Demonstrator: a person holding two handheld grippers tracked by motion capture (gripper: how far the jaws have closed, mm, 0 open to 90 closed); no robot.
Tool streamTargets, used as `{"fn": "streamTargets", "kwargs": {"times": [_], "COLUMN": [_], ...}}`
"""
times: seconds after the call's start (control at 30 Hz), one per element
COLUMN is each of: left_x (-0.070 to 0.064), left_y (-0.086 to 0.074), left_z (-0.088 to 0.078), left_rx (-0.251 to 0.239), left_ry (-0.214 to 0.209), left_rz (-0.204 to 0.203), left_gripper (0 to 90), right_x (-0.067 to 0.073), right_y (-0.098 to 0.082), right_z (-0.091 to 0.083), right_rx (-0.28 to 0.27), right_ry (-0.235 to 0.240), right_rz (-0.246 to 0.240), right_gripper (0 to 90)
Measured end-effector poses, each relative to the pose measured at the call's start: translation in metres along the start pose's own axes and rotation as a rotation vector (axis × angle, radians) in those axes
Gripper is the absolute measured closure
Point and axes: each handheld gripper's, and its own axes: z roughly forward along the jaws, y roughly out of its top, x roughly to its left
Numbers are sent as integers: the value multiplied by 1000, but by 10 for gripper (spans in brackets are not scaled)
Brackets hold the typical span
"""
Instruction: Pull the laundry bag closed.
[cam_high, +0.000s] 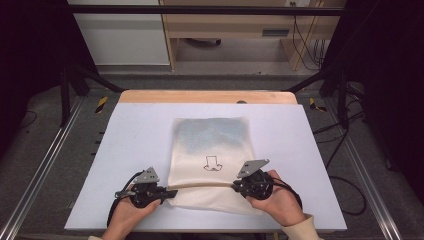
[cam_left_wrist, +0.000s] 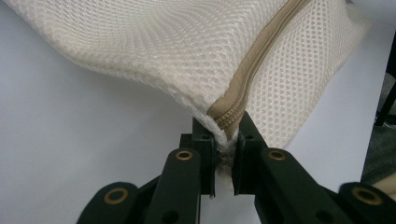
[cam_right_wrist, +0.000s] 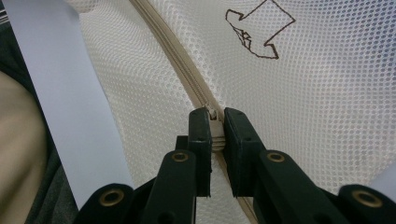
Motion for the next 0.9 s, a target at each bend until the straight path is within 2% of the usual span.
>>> {"fn": "streamTargets", "kwargs": {"times": [0.9], "left_x": [-1], "left_y": [0], "left_z": [1], "left_rx": [4], "left_ry": [-1], "left_rz": [2], "left_gripper": [819], "right_x": [-2], "right_y": [-5], "right_z": [-2], "right_rx": [6], "right_ry": [-1], "right_rz": [9], "right_gripper": [817]}}
